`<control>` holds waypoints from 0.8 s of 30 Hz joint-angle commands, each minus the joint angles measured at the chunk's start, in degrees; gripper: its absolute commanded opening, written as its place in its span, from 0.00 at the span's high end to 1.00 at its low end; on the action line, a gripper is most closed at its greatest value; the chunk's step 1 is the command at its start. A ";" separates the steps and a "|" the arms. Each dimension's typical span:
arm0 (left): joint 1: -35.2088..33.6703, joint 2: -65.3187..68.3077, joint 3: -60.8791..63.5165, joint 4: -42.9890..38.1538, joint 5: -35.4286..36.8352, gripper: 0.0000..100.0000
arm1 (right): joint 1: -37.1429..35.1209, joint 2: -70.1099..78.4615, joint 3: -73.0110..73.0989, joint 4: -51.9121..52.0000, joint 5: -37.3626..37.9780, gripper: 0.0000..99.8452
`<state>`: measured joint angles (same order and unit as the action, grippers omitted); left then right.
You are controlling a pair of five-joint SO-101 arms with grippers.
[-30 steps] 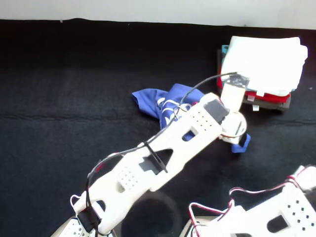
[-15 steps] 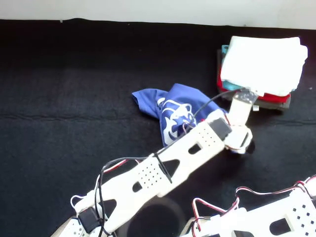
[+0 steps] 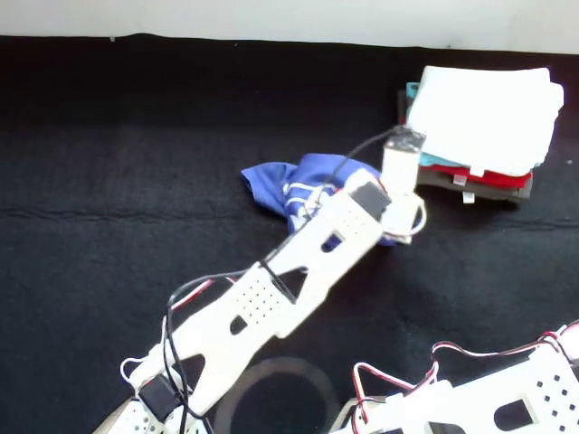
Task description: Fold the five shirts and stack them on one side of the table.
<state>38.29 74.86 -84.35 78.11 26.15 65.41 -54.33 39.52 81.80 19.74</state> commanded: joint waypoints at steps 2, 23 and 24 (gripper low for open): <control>-4.44 -13.49 -4.79 11.69 0.26 0.99 | -3.30 0.13 -0.57 0.57 0.18 0.69; -40.92 -65.89 50.24 23.56 -12.40 0.99 | -61.05 22.64 -9.98 2.77 -15.82 0.69; -43.21 -68.00 53.67 23.56 -14.07 0.99 | -63.96 25.71 -12.44 2.68 -16.62 0.69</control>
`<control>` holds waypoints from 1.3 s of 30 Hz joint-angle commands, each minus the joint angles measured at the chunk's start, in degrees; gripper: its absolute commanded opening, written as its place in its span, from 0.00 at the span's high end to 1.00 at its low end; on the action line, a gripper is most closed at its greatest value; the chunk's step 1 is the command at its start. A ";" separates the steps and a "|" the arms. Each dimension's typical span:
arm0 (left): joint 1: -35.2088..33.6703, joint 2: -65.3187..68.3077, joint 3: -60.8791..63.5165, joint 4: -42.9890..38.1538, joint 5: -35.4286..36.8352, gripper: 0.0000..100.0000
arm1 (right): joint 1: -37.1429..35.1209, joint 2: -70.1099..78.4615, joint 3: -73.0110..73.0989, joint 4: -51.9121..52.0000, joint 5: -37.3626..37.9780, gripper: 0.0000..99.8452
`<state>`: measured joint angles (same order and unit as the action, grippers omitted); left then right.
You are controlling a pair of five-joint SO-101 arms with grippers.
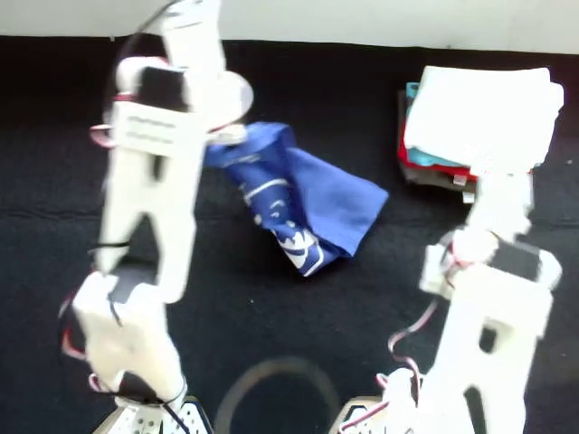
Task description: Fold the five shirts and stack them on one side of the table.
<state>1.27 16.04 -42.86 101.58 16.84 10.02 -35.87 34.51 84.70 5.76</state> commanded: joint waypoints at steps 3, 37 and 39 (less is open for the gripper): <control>-11.65 -13.32 18.68 0.09 -6.86 0.99 | -16.92 16.75 -14.37 -1.27 -4.57 0.69; -41.80 -9.80 37.05 -0.26 -15.12 0.99 | -46.37 72.84 -56.48 -13.93 -8.97 0.84; -41.54 -9.80 38.20 -0.26 -15.12 0.99 | -46.37 75.38 -59.21 -13.76 -8.97 1.00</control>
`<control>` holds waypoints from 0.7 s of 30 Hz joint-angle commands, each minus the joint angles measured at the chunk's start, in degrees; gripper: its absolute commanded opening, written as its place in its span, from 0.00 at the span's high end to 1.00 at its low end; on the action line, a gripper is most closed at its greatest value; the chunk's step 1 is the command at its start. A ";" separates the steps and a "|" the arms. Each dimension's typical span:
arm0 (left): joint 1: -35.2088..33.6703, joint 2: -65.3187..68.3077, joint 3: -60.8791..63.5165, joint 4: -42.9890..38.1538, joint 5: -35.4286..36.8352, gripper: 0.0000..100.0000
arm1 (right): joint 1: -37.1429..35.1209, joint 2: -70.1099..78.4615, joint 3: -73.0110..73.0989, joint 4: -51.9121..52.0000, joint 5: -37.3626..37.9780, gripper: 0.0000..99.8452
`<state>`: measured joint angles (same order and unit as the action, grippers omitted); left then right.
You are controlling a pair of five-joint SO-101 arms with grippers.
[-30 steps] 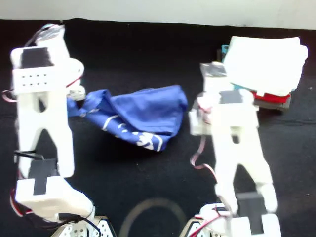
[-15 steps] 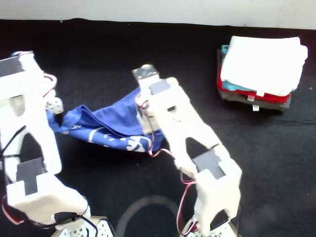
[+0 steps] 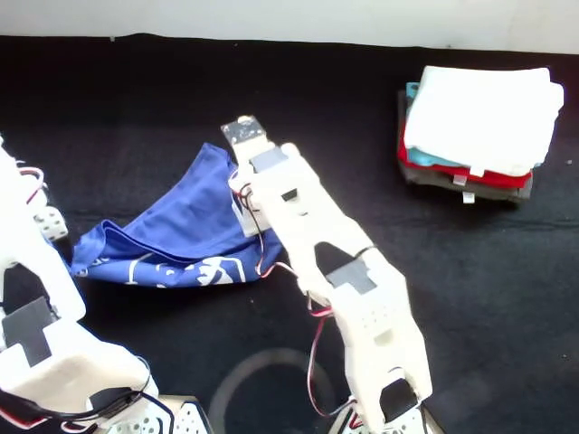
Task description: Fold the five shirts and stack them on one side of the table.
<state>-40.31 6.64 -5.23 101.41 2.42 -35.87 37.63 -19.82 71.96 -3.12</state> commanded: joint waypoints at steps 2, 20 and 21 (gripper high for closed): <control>1.01 -0.40 1.36 -0.09 -0.79 0.99 | -0.31 3.03 -7.25 0.75 0.00 0.97; 31.60 -28.35 -8.40 0.18 -0.70 0.99 | 22.02 -12.97 -53.58 29.14 12.66 0.99; 33.89 -30.55 -8.40 0.18 -0.62 0.99 | 23.25 -14.55 -54.11 29.14 13.10 0.99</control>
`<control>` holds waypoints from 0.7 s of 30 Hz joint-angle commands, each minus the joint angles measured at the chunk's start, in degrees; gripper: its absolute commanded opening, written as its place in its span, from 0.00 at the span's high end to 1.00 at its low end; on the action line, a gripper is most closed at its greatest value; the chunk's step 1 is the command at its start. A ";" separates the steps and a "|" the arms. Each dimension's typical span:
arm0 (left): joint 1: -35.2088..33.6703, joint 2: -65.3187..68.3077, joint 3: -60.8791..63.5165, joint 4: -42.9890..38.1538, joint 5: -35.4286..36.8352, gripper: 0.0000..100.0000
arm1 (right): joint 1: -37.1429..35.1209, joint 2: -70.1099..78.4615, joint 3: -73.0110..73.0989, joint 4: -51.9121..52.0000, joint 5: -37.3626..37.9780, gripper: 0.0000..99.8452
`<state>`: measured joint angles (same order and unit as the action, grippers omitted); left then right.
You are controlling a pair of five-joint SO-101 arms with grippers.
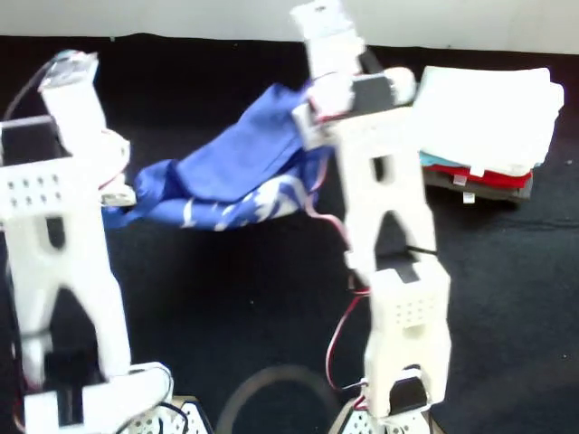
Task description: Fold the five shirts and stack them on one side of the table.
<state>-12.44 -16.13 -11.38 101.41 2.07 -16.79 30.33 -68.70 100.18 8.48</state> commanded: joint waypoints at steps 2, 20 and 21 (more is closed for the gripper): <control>10.07 -11.74 -2.24 0.00 -0.09 0.99 | 5.85 -11.30 -5.14 0.92 2.46 0.99; 10.95 -10.42 27.74 -10.55 -0.35 0.99 | 8.40 -57.71 50.68 -3.91 5.71 0.99; 10.51 -8.75 28.79 -10.81 -0.35 0.99 | 8.40 -58.42 54.29 -5.49 5.71 0.99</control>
<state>-0.13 -27.91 14.37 93.05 1.98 -9.32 -24.53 -24.40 98.59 14.02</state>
